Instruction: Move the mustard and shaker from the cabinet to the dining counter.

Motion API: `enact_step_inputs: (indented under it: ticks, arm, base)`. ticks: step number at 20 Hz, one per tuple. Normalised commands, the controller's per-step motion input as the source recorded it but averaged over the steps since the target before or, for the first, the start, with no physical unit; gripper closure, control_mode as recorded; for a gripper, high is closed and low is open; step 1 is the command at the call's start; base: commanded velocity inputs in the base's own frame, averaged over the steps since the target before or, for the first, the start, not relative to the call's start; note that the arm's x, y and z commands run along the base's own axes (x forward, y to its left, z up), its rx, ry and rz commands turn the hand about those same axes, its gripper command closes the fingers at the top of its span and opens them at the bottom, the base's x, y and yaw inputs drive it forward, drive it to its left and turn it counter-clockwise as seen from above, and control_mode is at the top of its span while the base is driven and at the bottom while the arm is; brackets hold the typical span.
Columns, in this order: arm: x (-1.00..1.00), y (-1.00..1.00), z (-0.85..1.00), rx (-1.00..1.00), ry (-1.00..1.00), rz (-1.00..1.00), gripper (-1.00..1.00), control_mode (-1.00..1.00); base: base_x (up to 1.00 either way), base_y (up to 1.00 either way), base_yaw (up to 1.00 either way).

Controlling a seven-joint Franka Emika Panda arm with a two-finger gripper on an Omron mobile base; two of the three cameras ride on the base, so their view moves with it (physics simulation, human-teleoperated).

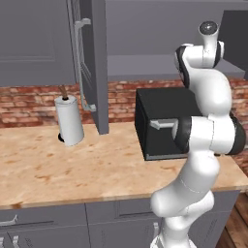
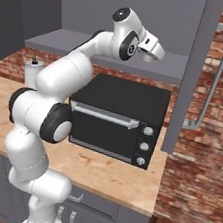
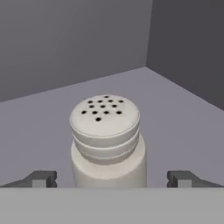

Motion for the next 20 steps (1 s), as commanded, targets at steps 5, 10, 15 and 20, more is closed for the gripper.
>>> enact_step_inputs:
  ticks: [5,10,15,20]
  arm:
    - [0.23,-0.02,-0.08,0.00,0.00,0.00,-1.00,-1.00]
    - [0.16,-0.03,-0.14,0.00,-0.02,0.00,1.00,-1.00]
    - [-0.13,-0.11,-0.03,0.04,-0.06,0.00,1.00,-1.00]
    - [-0.51,-0.03,-0.01,0.07,-0.09,0.00,1.00,-1.00]
  base:
    - [0.00,0.00,0.00]
    - [0.00,0.00,0.00]
    - [0.00,0.00,0.00]
    - [0.00,0.00,0.00]
